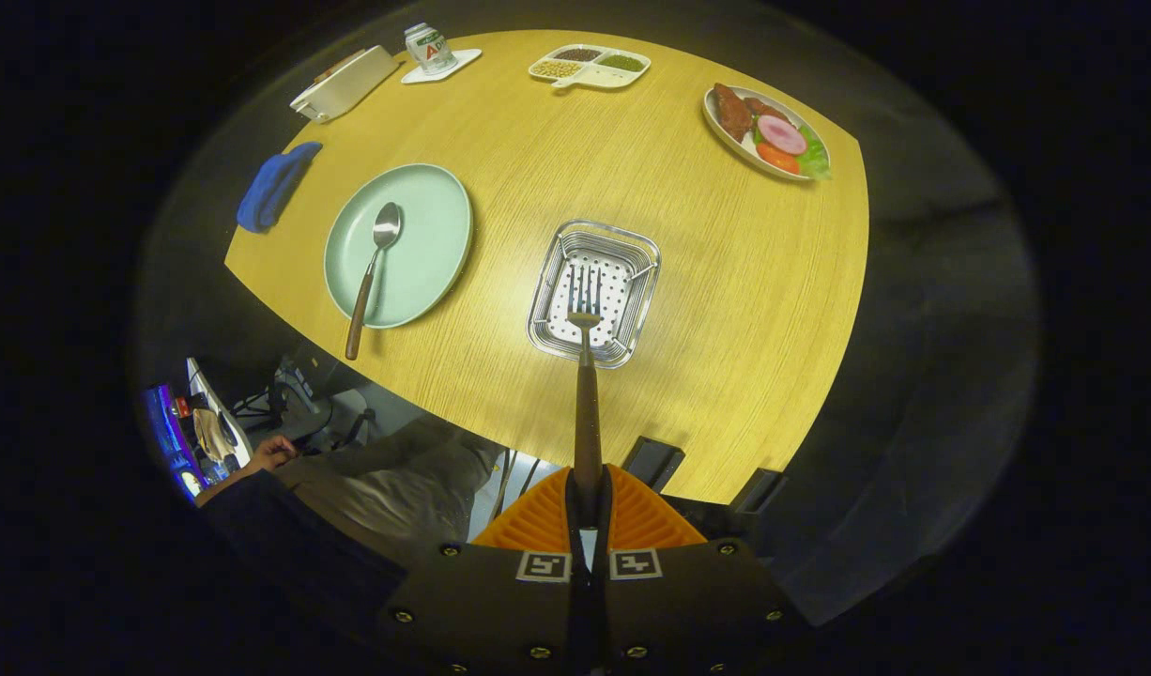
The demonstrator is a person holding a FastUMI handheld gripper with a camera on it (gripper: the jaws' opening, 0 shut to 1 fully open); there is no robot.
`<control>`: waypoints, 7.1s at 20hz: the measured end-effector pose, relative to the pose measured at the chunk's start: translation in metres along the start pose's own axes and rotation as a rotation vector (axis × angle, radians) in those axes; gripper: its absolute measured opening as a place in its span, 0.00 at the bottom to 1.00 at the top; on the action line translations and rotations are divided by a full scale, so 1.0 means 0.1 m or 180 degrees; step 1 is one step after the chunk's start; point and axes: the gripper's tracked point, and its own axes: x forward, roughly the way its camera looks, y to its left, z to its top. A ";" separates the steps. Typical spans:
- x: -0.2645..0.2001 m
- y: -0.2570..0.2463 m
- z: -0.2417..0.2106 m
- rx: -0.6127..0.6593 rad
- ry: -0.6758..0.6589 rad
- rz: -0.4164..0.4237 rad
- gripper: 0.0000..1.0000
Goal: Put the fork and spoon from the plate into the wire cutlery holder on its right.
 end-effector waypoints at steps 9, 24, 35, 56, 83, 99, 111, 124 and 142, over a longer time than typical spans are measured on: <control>0.13 -0.06 0.21 0.0111 0.0204 0.0057 0.07; -0.48 0.00 0.38 0.0655 -0.0949 0.0150 0.17; -0.56 1.04 0.20 0.0336 -0.1481 0.0428 0.34; 0.41 2.39 0.52 -0.0051 -0.1739 0.0368 0.38; 1.17 2.50 0.85 0.0142 -0.1384 0.0231 0.38; 0.93 2.23 0.70 -0.0088 -0.1422 0.0204 0.04; 0.34 1.69 0.39 -0.0379 -0.1132 0.0187 0.04; -0.32 0.80 0.00 -0.0430 -0.0893 -0.0230 0.04; -0.46 0.08 0.01 -0.0045 -0.0689 -0.0362 0.04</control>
